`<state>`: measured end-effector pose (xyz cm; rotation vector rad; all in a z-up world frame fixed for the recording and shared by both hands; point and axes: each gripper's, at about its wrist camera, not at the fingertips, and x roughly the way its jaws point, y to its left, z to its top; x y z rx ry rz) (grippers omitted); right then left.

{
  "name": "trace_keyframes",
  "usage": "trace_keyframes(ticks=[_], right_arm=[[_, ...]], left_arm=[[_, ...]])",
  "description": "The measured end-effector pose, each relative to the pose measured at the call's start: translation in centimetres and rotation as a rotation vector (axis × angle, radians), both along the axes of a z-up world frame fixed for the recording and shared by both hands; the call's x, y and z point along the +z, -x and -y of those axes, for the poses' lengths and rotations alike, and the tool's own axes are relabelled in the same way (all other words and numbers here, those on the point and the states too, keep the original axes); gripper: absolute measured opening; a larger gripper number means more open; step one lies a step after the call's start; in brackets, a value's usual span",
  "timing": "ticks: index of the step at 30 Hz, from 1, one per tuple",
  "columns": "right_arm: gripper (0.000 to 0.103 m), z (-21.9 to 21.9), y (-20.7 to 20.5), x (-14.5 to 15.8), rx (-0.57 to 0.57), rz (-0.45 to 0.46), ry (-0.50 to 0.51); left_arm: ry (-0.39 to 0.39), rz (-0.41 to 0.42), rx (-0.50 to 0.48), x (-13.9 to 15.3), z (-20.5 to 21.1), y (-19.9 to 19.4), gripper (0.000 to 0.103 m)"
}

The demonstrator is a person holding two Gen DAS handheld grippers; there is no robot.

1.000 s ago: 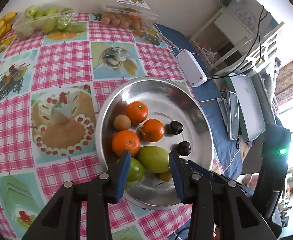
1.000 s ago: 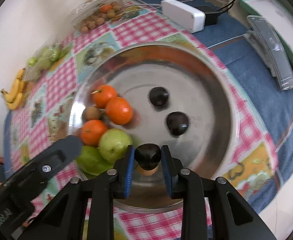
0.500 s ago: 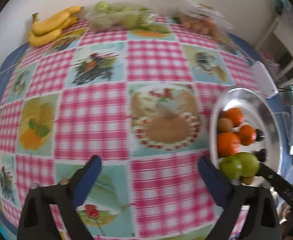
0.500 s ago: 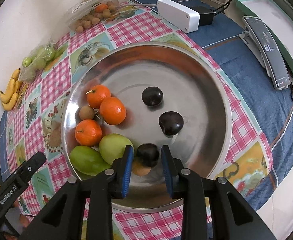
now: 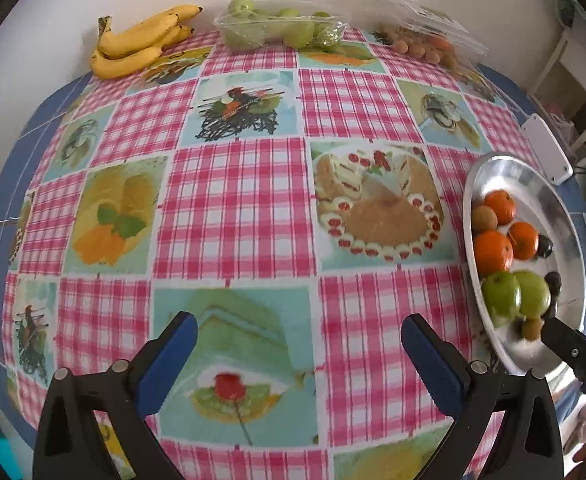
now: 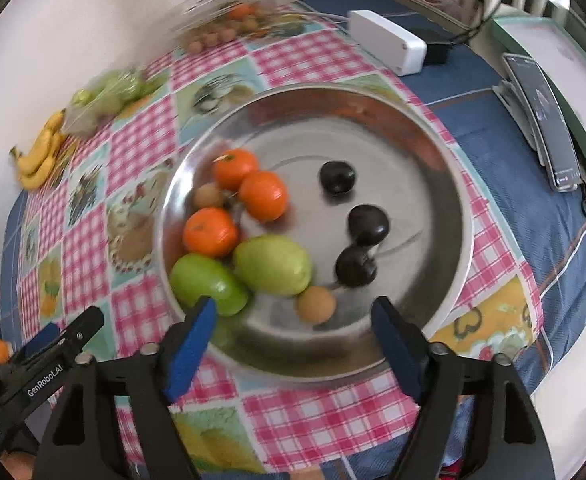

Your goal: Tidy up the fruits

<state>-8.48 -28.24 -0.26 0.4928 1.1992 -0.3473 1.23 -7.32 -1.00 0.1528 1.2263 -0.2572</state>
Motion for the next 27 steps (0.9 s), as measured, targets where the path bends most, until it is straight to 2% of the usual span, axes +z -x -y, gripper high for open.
trace_keyframes(ticks=[2, 3, 4, 5, 10, 18, 27], right_arm=[[0.084, -0.9, 0.2, 0.1, 0.028, 0.000, 0.006], [0.090, -1.3, 0.4, 0.1, 0.040, 0.000, 0.010], [0.100, -1.6, 0.5, 0.2, 0.048, 0.004, 0.016], [0.101, -1.8, 0.6, 0.4, 0.054, 0.010, 0.025], [0.101, -2.0, 1.4, 1.4, 0.050, 0.039, 0.039], [0.101, -2.5, 1.9, 2.8, 0.059, 0.079, 0.065], [0.101, -2.6, 1.9, 3.0, 0.068, 0.088, 0.072]], left_arm=[[-0.008, -0.002, 0.008, 0.1, -0.3, 0.4, 0.103], [-0.009, 0.000, 0.015, 0.2, -0.6, 0.7, 0.103], [-0.011, 0.004, 0.024, 0.4, -0.8, 0.9, 0.103], [-0.015, 0.012, 0.032, 0.6, -1.1, 1.3, 0.103], [-0.053, 0.053, 0.064, 1.5, -2.3, 2.6, 0.103], [-0.020, 0.066, 0.126, 2.7, -4.3, 3.2, 0.103], [-0.058, 0.105, 0.123, 3.4, -3.9, 3.7, 0.103]])
